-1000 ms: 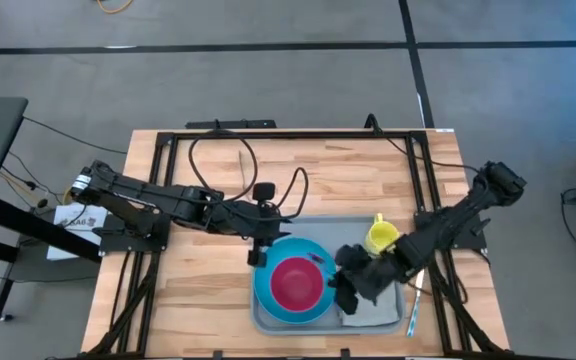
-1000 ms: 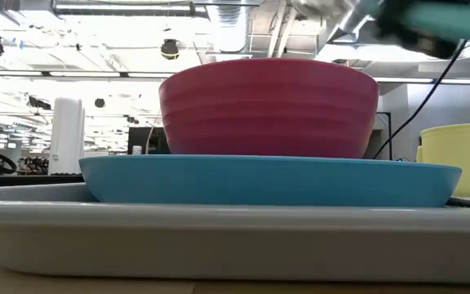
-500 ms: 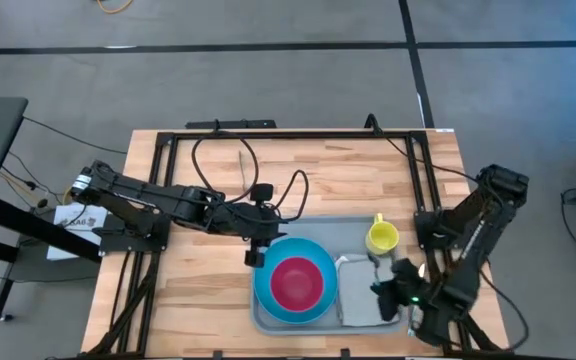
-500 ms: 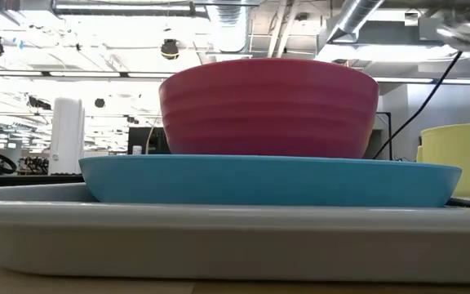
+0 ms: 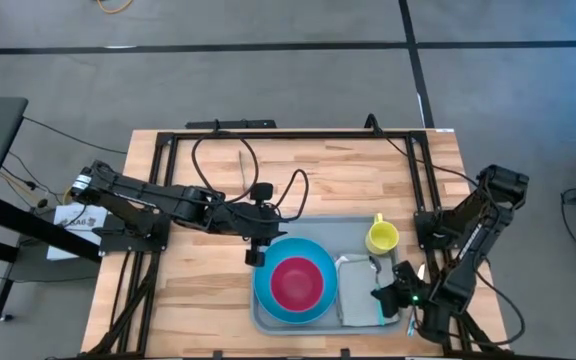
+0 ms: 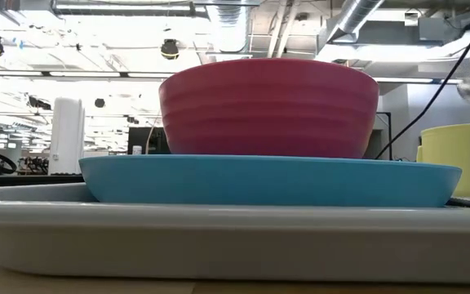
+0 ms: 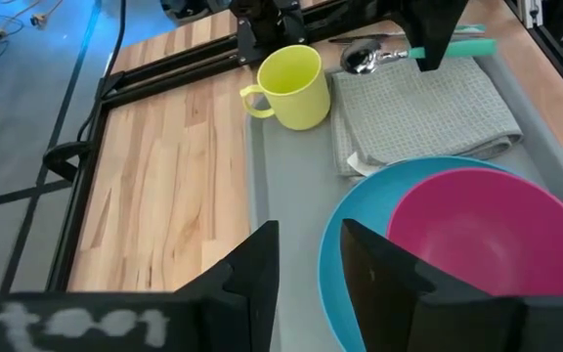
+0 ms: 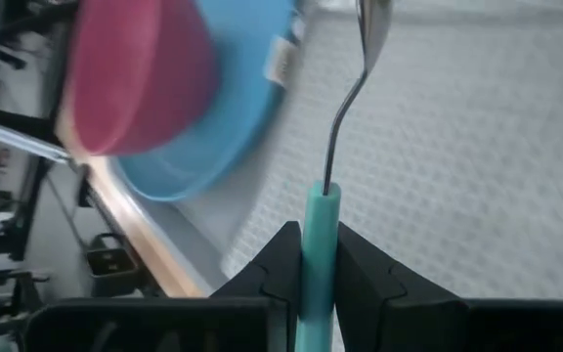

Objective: Set up tray
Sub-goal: Put the blue spoon to the right on the gray table napkin, then put the purple fork to the left of the blue spoon on the gray table napkin

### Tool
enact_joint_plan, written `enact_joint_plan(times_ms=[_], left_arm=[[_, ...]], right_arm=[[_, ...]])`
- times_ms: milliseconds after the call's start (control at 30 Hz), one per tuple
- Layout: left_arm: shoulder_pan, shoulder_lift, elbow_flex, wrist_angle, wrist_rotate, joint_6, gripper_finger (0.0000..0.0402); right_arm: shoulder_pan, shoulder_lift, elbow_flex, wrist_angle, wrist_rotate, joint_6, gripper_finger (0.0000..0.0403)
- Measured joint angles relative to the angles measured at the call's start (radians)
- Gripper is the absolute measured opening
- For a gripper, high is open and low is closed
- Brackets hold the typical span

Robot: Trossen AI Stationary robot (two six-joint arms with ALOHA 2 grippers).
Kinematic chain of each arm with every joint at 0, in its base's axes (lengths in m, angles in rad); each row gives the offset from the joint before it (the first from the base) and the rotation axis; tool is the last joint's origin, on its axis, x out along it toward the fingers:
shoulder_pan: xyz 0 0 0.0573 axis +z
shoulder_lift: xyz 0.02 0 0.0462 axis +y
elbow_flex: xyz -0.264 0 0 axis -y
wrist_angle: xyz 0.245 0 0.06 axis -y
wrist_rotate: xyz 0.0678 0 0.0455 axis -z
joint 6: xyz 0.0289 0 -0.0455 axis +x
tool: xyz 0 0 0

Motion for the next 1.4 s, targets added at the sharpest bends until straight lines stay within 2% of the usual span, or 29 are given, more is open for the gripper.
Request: enact_joint_plan(times_ms=[100, 300, 533, 933, 1167, 1400], left_arm=[[0.000, 0.000, 0.000, 0.000, 0.000, 0.000, 0.0103], [0.000, 0.000, 0.000, 0.000, -0.002, 0.000, 0.0103], [0.000, 0.000, 0.000, -0.003, -0.002, -0.001, 0.0103], [0.000, 0.000, 0.000, -0.007, -0.001, -0.016, 0.0103], [0.000, 0.000, 0.000, -0.001, -0.004, -0.017, 0.0103], [0.000, 0.000, 0.000, -0.006, -0.120, -0.035, 0.0103]], right_arm=[[-0.012, 0.000, 0.000, 0.000, -0.076, 0.014, 0.0037], [-0.033, 0.000, 0.000, -0.018, -0.095, 0.010, 0.0044], [-0.053, 0.000, 0.000, -0.101, -0.350, -0.008, 0.0067], [-0.077, -0.004, 0.001, -0.103, -0.384, -0.094, 0.0092], [-0.083, -0.018, 0.073, -0.127, -0.394, -0.135, 0.0093], [-0.086, -0.054, 0.217, -0.298, -0.397, -0.157, 0.0093]])
